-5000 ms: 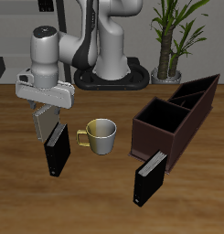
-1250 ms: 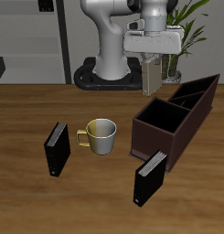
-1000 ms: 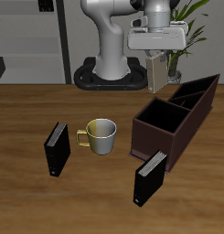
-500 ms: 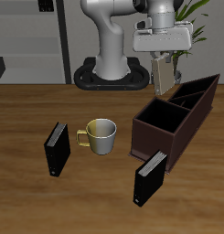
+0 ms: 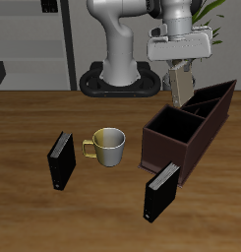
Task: Place the yellow book into the left desk caddy's front compartment and place the white-yellow mug into the left desk caddy's right compartment
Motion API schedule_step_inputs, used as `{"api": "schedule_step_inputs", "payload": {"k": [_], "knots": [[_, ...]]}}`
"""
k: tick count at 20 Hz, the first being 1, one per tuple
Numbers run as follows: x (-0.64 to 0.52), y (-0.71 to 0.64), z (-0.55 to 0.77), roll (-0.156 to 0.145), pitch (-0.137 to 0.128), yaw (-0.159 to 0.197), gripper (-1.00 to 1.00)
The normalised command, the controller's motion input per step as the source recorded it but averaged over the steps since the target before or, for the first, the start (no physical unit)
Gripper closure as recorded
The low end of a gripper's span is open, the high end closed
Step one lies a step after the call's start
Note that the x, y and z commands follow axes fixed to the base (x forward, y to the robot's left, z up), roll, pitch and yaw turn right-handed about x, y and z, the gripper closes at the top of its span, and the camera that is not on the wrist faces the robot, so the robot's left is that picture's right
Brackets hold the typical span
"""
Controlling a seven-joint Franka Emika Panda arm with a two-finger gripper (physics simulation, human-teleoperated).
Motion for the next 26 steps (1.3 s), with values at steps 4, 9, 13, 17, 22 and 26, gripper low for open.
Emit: {"api": "schedule_step_inputs", "payload": {"k": [4, 9, 13, 17, 22, 26], "knots": [[0.05, 0.08, -0.07, 0.024, 0.011, -0.003, 1.0], [-0.02, 0.08, -0.09, 0.024, 0.015, -0.012, 1.0], [0.03, 0.05, -0.13, 0.024, 0.02, 0.0, 1.0], [0.02, 0.02, -0.12, 0.006, 0.023, -0.016, 1.0], [0.03, 0.03, -0.13, 0.01, 0.02, 0.005, 1.0], [0.02, 0.0, -0.13, 0.011, 0.022, 0.005, 1.0]]}}
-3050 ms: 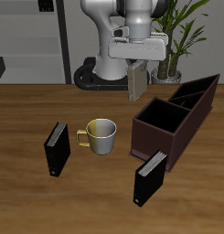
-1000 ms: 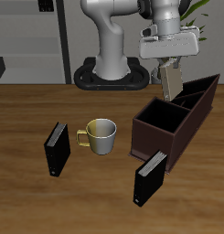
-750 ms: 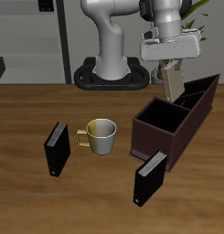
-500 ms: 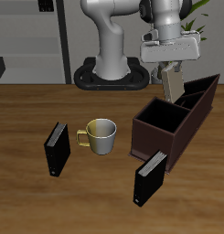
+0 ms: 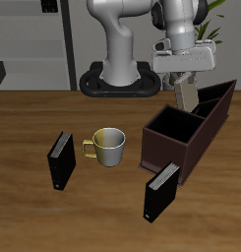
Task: Place the yellow book into the left desk caddy's front compartment and place the white-yellow mug into the left desk caddy's right compartment
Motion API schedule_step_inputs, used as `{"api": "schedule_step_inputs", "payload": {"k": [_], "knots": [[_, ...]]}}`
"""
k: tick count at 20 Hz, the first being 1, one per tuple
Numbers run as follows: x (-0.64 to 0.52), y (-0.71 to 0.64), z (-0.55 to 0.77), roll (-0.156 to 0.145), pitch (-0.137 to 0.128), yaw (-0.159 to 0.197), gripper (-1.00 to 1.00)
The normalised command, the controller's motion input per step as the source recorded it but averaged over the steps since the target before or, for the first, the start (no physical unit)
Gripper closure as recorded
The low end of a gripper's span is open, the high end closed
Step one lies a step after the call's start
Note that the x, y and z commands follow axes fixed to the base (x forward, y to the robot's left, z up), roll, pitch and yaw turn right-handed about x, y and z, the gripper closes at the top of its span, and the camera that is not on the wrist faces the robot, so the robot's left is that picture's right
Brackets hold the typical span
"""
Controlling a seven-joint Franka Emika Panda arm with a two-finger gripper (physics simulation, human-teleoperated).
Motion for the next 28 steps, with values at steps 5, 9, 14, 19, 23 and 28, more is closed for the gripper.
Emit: {"api": "schedule_step_inputs", "payload": {"k": [5, 9, 14, 19, 23, 28], "knots": [[0.06, -0.04, -0.14, 0.004, 0.017, 0.016, 1.0], [0.09, -0.05, -0.14, -0.013, 0.03, -0.009, 1.0], [0.13, 0.02, -0.22, 0.021, 0.047, 0.013, 1.0], [0.05, 0.02, -0.13, 0.008, 0.032, 0.014, 1.0], [0.04, 0.05, -0.12, 0.013, 0.059, -0.008, 1.0], [0.09, 0.06, -0.13, -0.013, 0.076, 0.014, 1.0]]}}
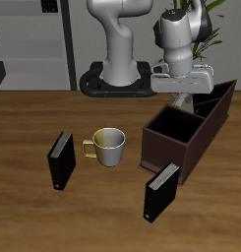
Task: Place the yellow book into the left desk caddy's front compartment and place the white-yellow mug into the left desk caddy's right compartment
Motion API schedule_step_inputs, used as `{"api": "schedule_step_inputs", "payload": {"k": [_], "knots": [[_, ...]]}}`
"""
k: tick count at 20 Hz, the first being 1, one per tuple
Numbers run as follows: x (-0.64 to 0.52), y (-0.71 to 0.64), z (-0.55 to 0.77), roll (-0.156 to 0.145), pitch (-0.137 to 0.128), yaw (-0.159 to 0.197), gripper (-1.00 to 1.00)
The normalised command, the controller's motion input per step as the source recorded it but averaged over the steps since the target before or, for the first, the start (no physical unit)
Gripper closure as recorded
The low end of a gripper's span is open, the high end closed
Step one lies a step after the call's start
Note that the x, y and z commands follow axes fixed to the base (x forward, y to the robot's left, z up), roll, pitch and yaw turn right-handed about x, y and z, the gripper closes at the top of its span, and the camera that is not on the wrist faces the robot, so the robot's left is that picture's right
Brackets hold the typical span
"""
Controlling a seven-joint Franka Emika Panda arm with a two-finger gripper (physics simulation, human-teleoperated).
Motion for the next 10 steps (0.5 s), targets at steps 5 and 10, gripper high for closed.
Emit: {"api": "schedule_step_inputs", "payload": {"k": [5, 10], "knots": [[-0.04, 0.05, -0.04, 0.056, 0.065, -0.029, -1.0], [-0.06, -0.09, 0.19, -0.01, -0.026, 0.006, -1.0]]}}
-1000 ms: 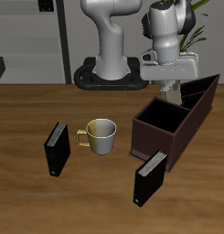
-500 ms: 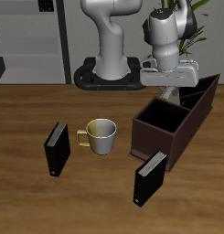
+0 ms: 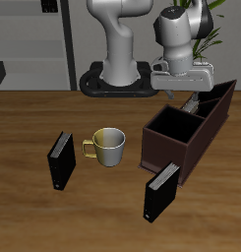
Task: Place the yellow book into the left desk caddy's front compartment and place the white-yellow mug into the left desk caddy's right compartment
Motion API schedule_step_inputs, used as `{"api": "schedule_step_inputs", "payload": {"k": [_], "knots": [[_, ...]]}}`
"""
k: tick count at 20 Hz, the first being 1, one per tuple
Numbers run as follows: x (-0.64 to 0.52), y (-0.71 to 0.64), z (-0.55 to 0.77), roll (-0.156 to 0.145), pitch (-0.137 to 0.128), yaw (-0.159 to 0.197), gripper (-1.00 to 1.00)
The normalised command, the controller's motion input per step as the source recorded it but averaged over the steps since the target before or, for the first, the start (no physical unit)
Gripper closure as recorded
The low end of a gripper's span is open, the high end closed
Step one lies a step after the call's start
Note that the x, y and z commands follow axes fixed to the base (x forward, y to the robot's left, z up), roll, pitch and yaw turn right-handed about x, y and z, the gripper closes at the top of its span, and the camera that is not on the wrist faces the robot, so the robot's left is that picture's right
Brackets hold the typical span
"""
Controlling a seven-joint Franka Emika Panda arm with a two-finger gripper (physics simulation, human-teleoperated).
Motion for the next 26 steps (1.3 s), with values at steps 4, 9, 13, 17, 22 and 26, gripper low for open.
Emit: {"api": "schedule_step_inputs", "payload": {"k": [4, 9, 13, 17, 22, 26], "knots": [[-0.02, -0.09, 0.19, -0.014, -0.037, 0.029, -1.0], [0.06, -0.29, 0.37, -0.052, -0.038, 0.053, -1.0], [0.12, -0.37, 0.41, -0.052, -0.03, 0.084, -1.0], [0.25, -0.44, 0.31, -0.073, 0.015, 0.044, -1.0], [0.32, -0.64, 0.3, -0.096, -0.006, 0.063, -1.0], [0.32, -0.5, 0.05, -0.045, 0.047, 0.009, -1.0]]}}
